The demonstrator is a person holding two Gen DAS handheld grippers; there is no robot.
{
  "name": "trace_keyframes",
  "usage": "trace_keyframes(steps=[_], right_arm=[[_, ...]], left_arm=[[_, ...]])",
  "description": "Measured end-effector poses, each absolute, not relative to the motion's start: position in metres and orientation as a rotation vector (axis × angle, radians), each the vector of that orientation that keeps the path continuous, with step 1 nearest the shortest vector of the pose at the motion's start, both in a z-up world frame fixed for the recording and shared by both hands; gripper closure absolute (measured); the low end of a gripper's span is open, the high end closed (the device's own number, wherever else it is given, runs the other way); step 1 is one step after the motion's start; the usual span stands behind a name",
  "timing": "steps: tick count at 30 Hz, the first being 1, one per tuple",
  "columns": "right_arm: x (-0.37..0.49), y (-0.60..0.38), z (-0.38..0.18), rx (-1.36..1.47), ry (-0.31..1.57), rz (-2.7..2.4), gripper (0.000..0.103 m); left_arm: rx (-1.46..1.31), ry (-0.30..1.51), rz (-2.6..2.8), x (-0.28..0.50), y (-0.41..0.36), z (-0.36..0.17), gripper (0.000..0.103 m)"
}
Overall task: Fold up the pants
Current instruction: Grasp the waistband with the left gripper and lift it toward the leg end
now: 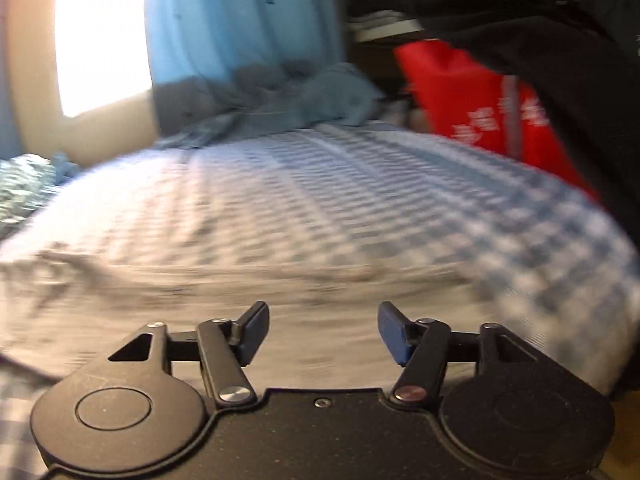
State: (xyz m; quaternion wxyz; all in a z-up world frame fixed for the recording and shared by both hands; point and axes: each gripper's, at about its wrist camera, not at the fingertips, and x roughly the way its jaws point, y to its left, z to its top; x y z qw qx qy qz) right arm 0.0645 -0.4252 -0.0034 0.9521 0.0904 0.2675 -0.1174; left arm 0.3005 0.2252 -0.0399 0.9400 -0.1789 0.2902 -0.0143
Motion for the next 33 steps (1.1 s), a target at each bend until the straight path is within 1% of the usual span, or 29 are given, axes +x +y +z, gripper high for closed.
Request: trace_keyframes(steps=[5, 11, 13, 14, 15, 17, 18, 19, 21, 25, 28, 31, 33], right_arm=[[0.08, -0.358, -0.008, 0.256, 0.548, -0.077, 0.028], [0.084, -0.293, -0.017, 0.426, 0.607, 0.143, 0.02], [0.085, -0.28, -0.022, 0.492, 0.643, 0.203, 0.016], [0.085, -0.275, -0.024, 0.522, 0.65, 0.227, 0.014], [0.084, -0.27, -0.027, 0.54, 0.65, 0.237, 0.011], [0.084, -0.266, -0.027, 0.548, 0.648, 0.217, 0.01], [0.085, -0.265, -0.026, 0.562, 0.646, 0.212, 0.007], [0.087, -0.266, -0.025, 0.579, 0.649, 0.211, 0.006], [0.09, -0.27, -0.026, 0.607, 0.65, 0.183, 0.005], [0.103, -0.278, -0.028, 0.643, 0.639, 0.074, 0.006], [0.114, -0.274, -0.028, 0.626, 0.632, -0.026, 0.011], [0.119, -0.271, -0.032, 0.608, 0.617, -0.11, 0.033], [0.119, -0.273, -0.034, 0.617, 0.617, -0.158, 0.071]], left_arm=[[-0.37, 0.675, 0.014, 0.344, 0.25, -0.061, 0.025], [-0.389, 0.658, 0.023, 0.356, 0.254, -0.072, 0.025], [-0.403, 0.667, 0.038, 0.361, 0.255, -0.071, 0.028], [-0.402, 0.675, 0.047, 0.362, 0.254, -0.07, 0.034], [-0.404, 0.691, 0.056, 0.364, 0.253, -0.068, 0.044], [-0.413, 0.714, 0.062, 0.367, 0.251, -0.066, 0.049], [-0.412, 0.723, 0.065, 0.369, 0.25, -0.065, 0.057], [-0.412, 0.728, 0.061, 0.37, 0.25, -0.064, 0.062], [-0.414, 0.728, 0.063, 0.372, 0.25, -0.061, 0.083], [-0.398, 0.696, 0.077, 0.367, 0.249, -0.046, 0.087], [-0.38, 0.653, 0.083, 0.354, 0.247, -0.031, 0.088], [-0.36, 0.643, 0.092, 0.346, 0.245, -0.022, 0.088], [-0.341, 0.646, 0.093, 0.346, 0.243, -0.017, 0.088]])
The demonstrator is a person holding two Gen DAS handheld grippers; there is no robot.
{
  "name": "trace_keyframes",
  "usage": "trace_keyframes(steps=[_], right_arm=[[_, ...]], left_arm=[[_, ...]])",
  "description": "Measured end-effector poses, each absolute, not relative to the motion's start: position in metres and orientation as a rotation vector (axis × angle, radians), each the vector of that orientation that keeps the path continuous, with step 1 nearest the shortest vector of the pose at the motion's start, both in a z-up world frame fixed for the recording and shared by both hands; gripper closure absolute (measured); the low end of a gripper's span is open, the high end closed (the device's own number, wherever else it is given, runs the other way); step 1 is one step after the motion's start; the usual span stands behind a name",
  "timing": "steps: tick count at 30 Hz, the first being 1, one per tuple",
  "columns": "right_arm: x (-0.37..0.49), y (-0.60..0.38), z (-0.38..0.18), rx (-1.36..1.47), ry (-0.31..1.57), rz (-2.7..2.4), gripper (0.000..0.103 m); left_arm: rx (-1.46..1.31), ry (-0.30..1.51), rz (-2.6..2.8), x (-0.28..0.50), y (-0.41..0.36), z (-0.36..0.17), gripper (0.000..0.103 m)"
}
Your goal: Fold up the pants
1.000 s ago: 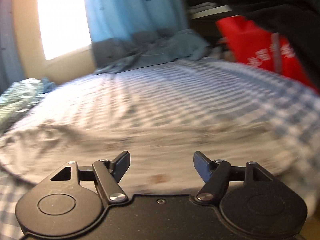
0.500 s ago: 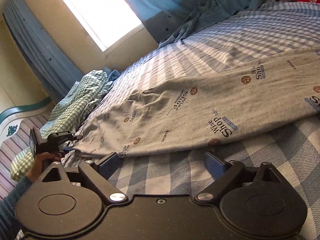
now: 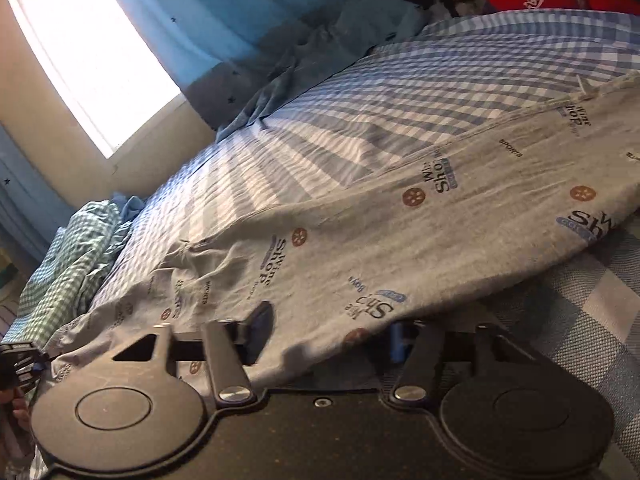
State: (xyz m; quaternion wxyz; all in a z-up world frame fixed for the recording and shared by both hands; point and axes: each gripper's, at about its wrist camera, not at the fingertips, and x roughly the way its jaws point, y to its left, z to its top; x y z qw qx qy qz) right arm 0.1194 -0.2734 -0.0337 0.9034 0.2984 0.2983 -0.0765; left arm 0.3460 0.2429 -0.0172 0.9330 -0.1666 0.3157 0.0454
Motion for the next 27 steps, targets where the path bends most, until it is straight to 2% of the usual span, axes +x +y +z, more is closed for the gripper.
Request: trace_keyframes(steps=[2, 5, 15, 21, 22, 24, 25, 26, 27], right_arm=[[0.118, -0.281, -0.039, 0.67, 0.622, -0.171, 0.09], [0.111, -0.289, -0.039, 0.717, 0.614, -0.152, 0.096], [0.084, -0.301, -0.013, 0.669, 0.59, -0.061, 0.101], [0.066, -0.303, -0.019, 0.665, 0.646, -0.018, 0.101], [0.064, -0.302, -0.022, 0.661, 0.661, -0.01, 0.1], [0.063, -0.299, -0.028, 0.633, 0.705, 0.024, 0.088], [0.061, -0.295, -0.029, 0.607, 0.716, 0.043, 0.086], [0.058, -0.291, -0.028, 0.574, 0.709, 0.067, 0.078], [0.055, -0.287, -0.026, 0.537, 0.701, 0.098, 0.061]], left_arm=[[-0.361, 0.65, 0.098, 0.345, 0.243, -0.012, 0.088], [-0.373, 0.625, 0.091, 0.334, 0.242, 0.005, 0.089], [-0.334, 0.602, 0.095, 0.254, 0.242, 0.063, 0.089], [-0.374, 0.636, 0.162, 0.208, 0.265, 0.024, 0.089], [-0.385, 0.634, 0.162, 0.203, 0.27, 0.012, 0.089], [-0.435, 0.642, 0.149, 0.196, 0.281, -0.013, 0.087], [-0.482, 0.644, 0.148, 0.193, 0.287, -0.024, 0.087], [-0.532, 0.651, 0.141, 0.19, 0.293, -0.032, 0.085], [-0.565, 0.654, 0.136, 0.188, 0.296, -0.038, 0.081]])
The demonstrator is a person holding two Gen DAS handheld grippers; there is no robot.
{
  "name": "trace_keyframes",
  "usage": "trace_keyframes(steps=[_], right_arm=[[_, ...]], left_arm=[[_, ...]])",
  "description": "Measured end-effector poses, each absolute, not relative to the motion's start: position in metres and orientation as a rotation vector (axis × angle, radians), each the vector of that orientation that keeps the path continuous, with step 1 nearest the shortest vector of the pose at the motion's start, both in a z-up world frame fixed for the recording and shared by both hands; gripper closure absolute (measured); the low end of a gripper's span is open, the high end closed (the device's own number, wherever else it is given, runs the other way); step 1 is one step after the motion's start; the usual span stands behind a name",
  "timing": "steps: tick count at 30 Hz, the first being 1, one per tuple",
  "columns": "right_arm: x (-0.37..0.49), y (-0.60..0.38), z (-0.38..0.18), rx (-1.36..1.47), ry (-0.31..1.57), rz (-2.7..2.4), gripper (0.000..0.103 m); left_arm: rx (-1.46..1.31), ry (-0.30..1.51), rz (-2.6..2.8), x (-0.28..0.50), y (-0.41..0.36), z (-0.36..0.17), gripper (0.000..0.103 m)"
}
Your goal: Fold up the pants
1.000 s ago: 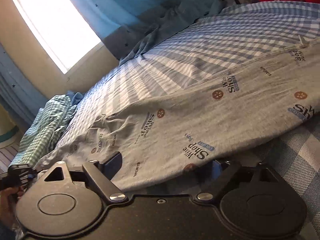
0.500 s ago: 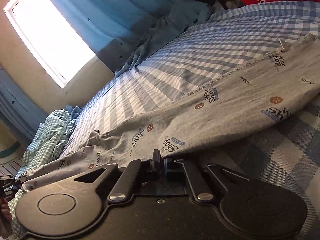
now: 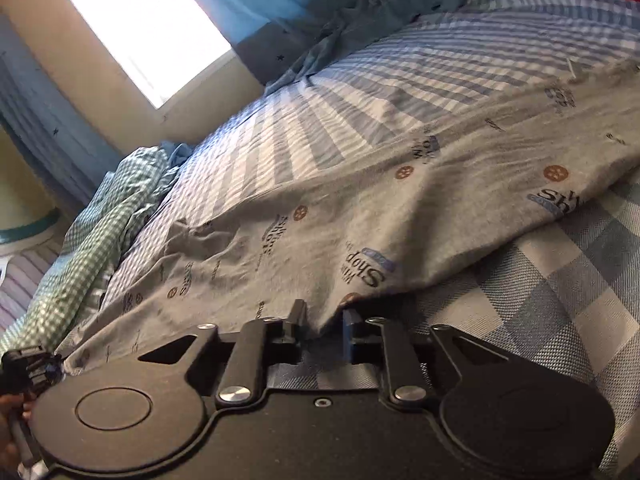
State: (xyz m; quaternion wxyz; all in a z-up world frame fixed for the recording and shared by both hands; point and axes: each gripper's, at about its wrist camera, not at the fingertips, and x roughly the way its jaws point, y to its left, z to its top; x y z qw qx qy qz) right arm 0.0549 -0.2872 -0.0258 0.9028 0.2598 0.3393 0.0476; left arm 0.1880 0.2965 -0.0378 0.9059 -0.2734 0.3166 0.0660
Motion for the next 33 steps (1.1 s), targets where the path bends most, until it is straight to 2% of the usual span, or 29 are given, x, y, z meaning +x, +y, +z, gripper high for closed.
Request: trace_keyframes(steps=[1, 2, 3, 4, 5, 6, 9, 14, 21, 25, 28, 29, 30, 32, 33], right_arm=[[0.052, -0.282, -0.023, 0.496, 0.695, 0.137, 0.051], [0.05, -0.276, -0.019, 0.457, 0.692, 0.171, 0.033], [0.048, -0.271, -0.015, 0.422, 0.692, 0.21, 0.02], [0.047, -0.266, -0.011, 0.389, 0.694, 0.248, 0.017], [0.047, -0.26, -0.007, 0.355, 0.699, 0.279, 0.014], [0.048, -0.255, -0.003, 0.321, 0.702, 0.304, 0.01], [0.062, -0.241, 0.008, 0.251, 0.705, 0.382, 0.003], [0.125, -0.219, 0.022, 0.219, 0.678, 0.487, 0.001], [0.233, -0.185, 0.03, 0.443, 0.745, 0.604, 0.001], [0.289, -0.159, 0.03, 0.433, 0.789, 0.655, 0.001], [0.325, -0.142, 0.019, 0.407, 0.849, 0.661, 0.001], [0.333, -0.137, 0.014, 0.405, 0.874, 0.664, 0.004], [0.336, -0.133, 0.009, 0.406, 0.898, 0.672, 0.013], [0.331, -0.128, 0.002, 0.389, 0.914, 0.708, 0.025], [0.324, -0.126, 0.0, 0.359, 0.91, 0.72, 0.027]], left_arm=[[-0.576, 0.65, 0.14, 0.185, 0.298, -0.04, 0.077], [-0.572, 0.643, 0.15, 0.183, 0.299, -0.039, 0.057], [-0.554, 0.629, 0.162, 0.179, 0.297, -0.037, 0.032], [-0.528, 0.605, 0.172, 0.175, 0.293, -0.033, 0.023], [-0.487, 0.579, 0.177, 0.17, 0.287, -0.027, 0.009], [-0.434, 0.556, 0.181, 0.167, 0.279, -0.022, 0.003], [-0.252, 0.508, 0.198, 0.166, 0.247, -0.007, 0.0], [-0.008, 0.504, 0.104, 0.198, 0.181, -0.004, 0.0], [0.057, 0.545, 0.01, 0.246, 0.114, -0.04, 0.0], [0.1, 0.572, 0.024, 0.247, 0.103, -0.057, 0.0], [0.095, 0.656, 0.04, 0.253, 0.105, -0.066, 0.0], [0.075, 0.668, 0.037, 0.254, 0.107, -0.067, 0.0], [0.053, 0.674, 0.029, 0.255, 0.111, -0.068, 0.0], [0.033, 0.681, 0.02, 0.254, 0.115, -0.069, 0.0], [0.025, 0.683, 0.017, 0.254, 0.117, -0.069, 0.001]])
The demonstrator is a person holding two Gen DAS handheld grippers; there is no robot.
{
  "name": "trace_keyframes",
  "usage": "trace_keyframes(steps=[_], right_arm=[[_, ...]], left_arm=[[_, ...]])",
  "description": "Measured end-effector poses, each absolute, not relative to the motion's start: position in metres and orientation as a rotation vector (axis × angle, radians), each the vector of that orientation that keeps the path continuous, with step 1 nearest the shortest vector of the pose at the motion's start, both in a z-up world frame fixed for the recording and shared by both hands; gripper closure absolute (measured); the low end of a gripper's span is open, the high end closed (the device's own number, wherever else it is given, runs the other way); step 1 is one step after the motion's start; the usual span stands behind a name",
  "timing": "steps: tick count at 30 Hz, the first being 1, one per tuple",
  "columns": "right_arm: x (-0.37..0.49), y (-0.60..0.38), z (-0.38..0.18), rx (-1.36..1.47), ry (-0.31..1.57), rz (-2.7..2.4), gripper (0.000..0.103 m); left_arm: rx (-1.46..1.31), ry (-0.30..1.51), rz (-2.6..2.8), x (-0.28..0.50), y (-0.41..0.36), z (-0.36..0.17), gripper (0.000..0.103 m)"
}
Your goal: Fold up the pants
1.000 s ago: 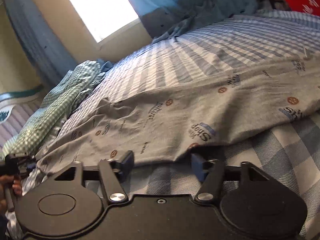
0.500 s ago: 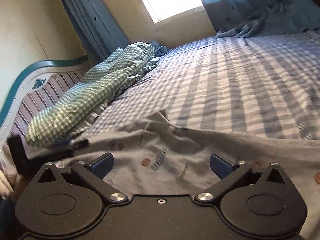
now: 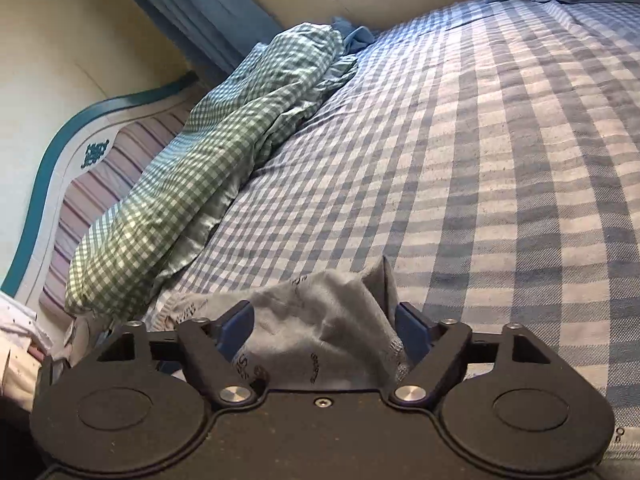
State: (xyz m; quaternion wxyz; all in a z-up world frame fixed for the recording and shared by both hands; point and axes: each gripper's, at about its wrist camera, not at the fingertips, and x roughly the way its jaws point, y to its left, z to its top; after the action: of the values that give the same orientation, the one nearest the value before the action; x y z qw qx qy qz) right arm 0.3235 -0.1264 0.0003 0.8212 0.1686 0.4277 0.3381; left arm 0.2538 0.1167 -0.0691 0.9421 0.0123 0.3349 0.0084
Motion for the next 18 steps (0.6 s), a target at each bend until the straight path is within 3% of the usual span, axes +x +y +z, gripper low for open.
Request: trace_keyframes(steps=[3, 11, 13, 15, 17, 18], right_arm=[[0.304, -0.121, -0.003, 0.277, 0.892, 0.762, 0.034], [0.332, -0.115, -0.006, 0.391, 0.885, 0.72, 0.034], [0.346, -0.117, -0.012, 0.465, 0.902, 0.666, 0.045], [0.354, -0.116, -0.019, 0.487, 0.931, 0.608, 0.086], [0.357, -0.117, -0.022, 0.464, 0.922, 0.56, 0.1], [0.359, -0.12, -0.023, 0.478, 0.912, 0.545, 0.1]], left_arm=[[0.021, 0.685, 0.017, 0.253, 0.118, -0.07, 0.001], [0.025, 0.686, 0.021, 0.254, 0.116, -0.07, 0.0], [0.022, 0.687, 0.02, 0.254, 0.117, -0.07, 0.0], [0.02, 0.688, 0.019, 0.254, 0.117, -0.071, 0.0], [0.019, 0.689, 0.019, 0.254, 0.117, -0.071, 0.0], [0.019, 0.689, 0.019, 0.254, 0.117, -0.071, 0.0]])
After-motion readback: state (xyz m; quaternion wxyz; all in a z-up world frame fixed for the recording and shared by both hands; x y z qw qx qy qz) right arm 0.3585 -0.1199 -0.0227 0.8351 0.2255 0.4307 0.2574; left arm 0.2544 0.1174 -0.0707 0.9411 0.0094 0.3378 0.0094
